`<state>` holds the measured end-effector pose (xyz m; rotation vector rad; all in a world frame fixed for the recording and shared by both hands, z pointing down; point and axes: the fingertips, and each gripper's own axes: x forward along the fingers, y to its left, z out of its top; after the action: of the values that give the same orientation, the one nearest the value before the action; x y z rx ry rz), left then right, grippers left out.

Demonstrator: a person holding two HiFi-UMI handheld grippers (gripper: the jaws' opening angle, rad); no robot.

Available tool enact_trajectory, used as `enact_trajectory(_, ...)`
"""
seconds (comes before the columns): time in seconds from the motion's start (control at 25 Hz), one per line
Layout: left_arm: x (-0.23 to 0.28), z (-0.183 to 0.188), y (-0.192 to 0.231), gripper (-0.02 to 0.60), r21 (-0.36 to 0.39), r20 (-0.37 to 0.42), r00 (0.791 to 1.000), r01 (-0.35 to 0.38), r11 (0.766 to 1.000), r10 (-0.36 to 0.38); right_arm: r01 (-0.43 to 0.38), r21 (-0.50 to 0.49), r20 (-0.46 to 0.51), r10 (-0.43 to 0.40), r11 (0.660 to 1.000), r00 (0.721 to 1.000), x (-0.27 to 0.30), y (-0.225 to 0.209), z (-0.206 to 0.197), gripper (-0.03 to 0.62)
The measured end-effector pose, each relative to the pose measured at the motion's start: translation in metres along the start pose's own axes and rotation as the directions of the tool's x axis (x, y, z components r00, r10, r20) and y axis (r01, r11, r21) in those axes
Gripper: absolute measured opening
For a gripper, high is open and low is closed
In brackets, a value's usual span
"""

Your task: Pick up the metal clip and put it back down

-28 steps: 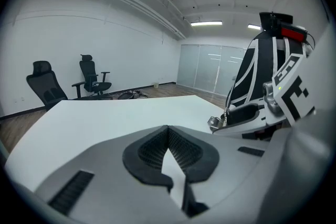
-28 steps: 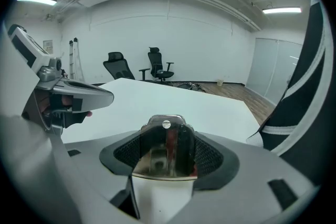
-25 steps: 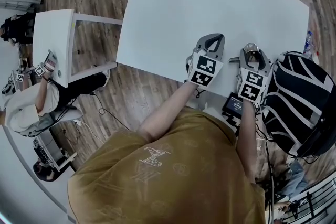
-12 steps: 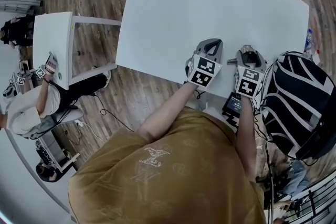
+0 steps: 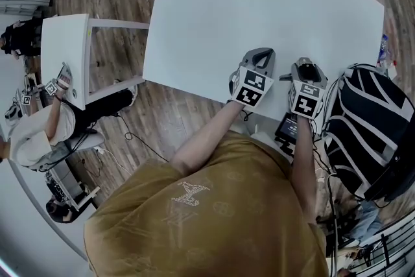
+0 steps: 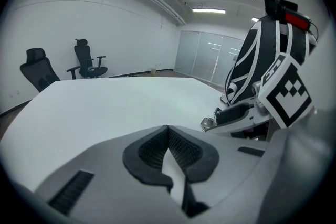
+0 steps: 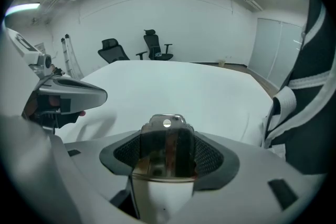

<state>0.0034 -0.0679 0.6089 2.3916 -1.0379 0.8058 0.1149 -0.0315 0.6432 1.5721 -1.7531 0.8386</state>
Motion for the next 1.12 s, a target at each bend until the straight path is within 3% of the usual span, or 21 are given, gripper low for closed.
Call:
enact_trajectory(0.56, 0.013, -0.023, -0.002, 0.006, -0.063, -0.065, 0.998, 0.020, 0.998, -0.024, -0.023, -0.031, -0.033, 0.022, 0.999, 0.999, 0.004, 0.003, -0.001, 0.290)
enact_trajectory(1.12, 0.011, -0.017, -0.001, 0.006, -0.082, -0.057, 0.997, 0.042, 0.996, -0.047, -0.073, 0.044, -0.023, 0.074, 0.996, 0.997, -0.005, 0.003, 0.008, 0.290)
